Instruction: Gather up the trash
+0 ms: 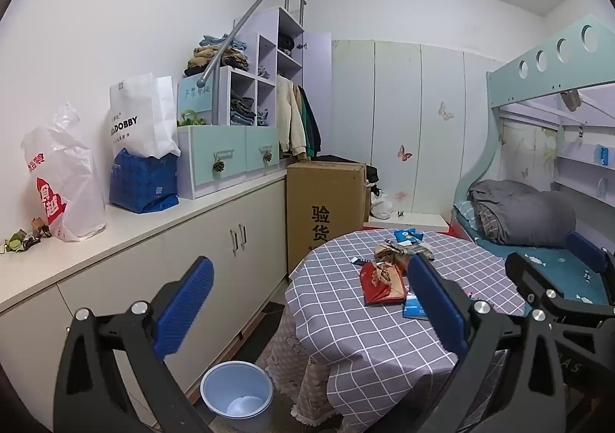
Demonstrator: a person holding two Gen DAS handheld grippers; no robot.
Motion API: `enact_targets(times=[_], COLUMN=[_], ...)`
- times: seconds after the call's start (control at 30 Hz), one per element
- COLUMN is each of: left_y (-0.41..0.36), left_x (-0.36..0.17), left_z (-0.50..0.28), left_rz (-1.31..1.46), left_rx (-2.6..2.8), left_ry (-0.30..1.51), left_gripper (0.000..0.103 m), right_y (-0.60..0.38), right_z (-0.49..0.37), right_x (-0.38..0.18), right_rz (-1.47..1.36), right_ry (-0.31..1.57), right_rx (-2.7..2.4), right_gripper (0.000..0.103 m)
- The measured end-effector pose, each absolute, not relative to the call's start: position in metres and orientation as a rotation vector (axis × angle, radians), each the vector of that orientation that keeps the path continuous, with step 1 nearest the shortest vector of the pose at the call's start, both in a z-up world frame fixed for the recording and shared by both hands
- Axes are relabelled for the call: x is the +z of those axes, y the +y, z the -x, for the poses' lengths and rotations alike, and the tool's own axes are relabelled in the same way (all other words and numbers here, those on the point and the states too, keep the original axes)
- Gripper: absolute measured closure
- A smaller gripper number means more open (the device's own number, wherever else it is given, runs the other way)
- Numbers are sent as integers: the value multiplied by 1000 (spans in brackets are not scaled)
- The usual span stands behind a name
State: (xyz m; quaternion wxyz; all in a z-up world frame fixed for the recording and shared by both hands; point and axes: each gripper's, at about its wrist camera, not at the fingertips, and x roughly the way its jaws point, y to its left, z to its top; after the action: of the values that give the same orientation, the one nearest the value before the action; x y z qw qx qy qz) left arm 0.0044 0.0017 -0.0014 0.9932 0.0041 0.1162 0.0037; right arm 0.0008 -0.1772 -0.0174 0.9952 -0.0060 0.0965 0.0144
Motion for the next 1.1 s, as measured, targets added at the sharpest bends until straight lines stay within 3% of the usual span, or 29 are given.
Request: enact_targets(times=[1.1], left_y=[-4], left_x=[-12], left_z=[-4], left_rz=[-20], left_rx=[2], left_ry=[242], left_gripper=[4], right_y=[-176], right_z=[2], right_x=[-18], right_rz=[0], right_ry=[184], right_rx=[34], right_gripper=[6])
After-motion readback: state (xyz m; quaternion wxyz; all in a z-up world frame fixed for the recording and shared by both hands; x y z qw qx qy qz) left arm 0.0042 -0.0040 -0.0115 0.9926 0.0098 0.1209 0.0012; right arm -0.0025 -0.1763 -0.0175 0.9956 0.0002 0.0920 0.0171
